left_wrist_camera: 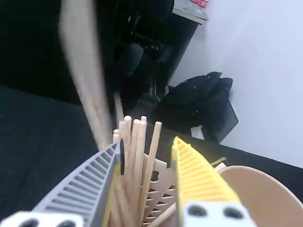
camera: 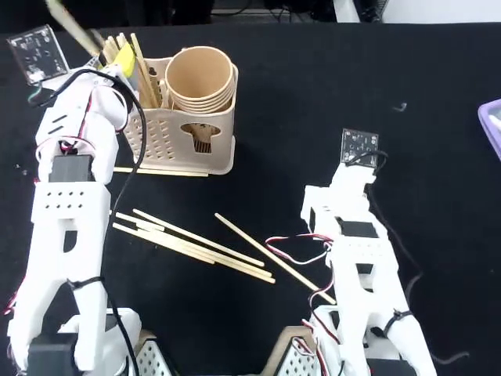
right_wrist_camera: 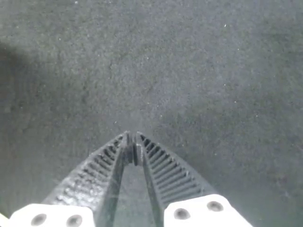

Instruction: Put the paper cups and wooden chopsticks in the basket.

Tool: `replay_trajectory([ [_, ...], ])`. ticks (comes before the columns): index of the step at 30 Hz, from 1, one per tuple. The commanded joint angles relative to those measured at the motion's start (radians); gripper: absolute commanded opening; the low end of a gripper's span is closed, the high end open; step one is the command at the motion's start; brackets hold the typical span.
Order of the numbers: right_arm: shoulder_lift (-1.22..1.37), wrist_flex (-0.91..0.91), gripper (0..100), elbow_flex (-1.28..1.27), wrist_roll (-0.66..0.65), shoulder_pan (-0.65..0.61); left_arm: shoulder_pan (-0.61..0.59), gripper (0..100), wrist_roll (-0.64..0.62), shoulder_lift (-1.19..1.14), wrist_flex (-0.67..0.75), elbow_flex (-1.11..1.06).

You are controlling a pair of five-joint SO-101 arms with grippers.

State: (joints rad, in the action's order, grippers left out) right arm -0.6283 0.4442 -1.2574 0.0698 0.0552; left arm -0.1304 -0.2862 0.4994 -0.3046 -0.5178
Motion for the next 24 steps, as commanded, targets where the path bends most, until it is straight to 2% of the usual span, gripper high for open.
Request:
replay_trajectory([
  [1,-0.041,0.015,1.2,0.001,-0.068,-0.051,0.001,16,-0.012,0.012,-0.087,0.108],
  [4,-0.045,0.06,2.1,0.002,-0.124,-0.127,-0.022,16,-0.011,0.029,-0.213,0.16],
  [7,-0.045,0.101,9.7,0.002,-0.155,-0.19,-0.074,16,-0.011,0.103,-0.325,0.197],
  [10,-0.045,0.153,18.1,0.008,-0.16,-0.235,-0.174,16,-0.009,0.207,-0.394,0.202],
  [13,-0.045,0.192,19.4,0.008,-0.161,-0.288,-0.314,17,-0.009,0.316,-0.47,0.162],
  [17,-0.039,0.224,19.4,-0.002,-0.239,-0.407,-0.484,17,0.003,0.451,-0.535,0.004],
  [19,-0.039,0.222,19.4,-0.01,-0.252,-0.451,-0.538,17,0.071,0.509,-0.542,-0.119],
  [24,-0.039,0.224,19.4,-0.015,-0.256,-0.502,-0.559,17,0.221,0.614,-0.473,-0.455],
])
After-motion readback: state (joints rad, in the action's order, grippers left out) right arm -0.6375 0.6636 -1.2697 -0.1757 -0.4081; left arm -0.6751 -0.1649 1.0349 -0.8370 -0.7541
